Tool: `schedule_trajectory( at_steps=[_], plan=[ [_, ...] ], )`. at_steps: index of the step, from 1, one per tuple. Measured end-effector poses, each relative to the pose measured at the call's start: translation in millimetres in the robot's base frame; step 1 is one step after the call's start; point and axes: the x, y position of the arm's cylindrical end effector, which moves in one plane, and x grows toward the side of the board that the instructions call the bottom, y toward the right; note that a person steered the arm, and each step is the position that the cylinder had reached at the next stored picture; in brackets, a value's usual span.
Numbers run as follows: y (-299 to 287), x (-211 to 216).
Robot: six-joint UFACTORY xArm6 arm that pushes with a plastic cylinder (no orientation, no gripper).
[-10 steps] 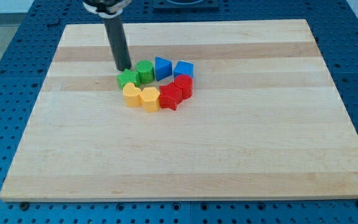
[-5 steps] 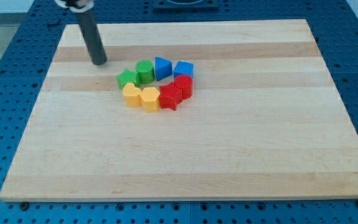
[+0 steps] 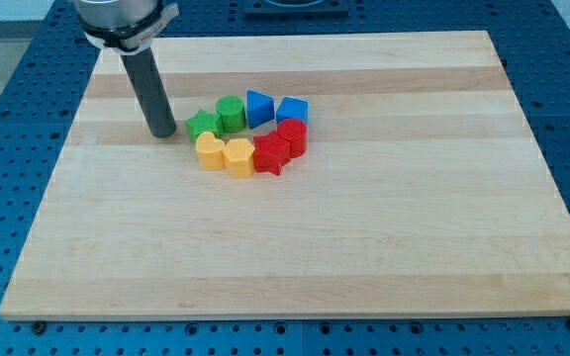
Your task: Move the green and green circle star and blue triangle right a bit
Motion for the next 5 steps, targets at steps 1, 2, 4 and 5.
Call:
schedule_trajectory(
  at_steps=[1, 2, 4, 5],
  plan=[
    [3, 5],
    [12, 5],
    [30, 5],
    [32, 5]
  ],
)
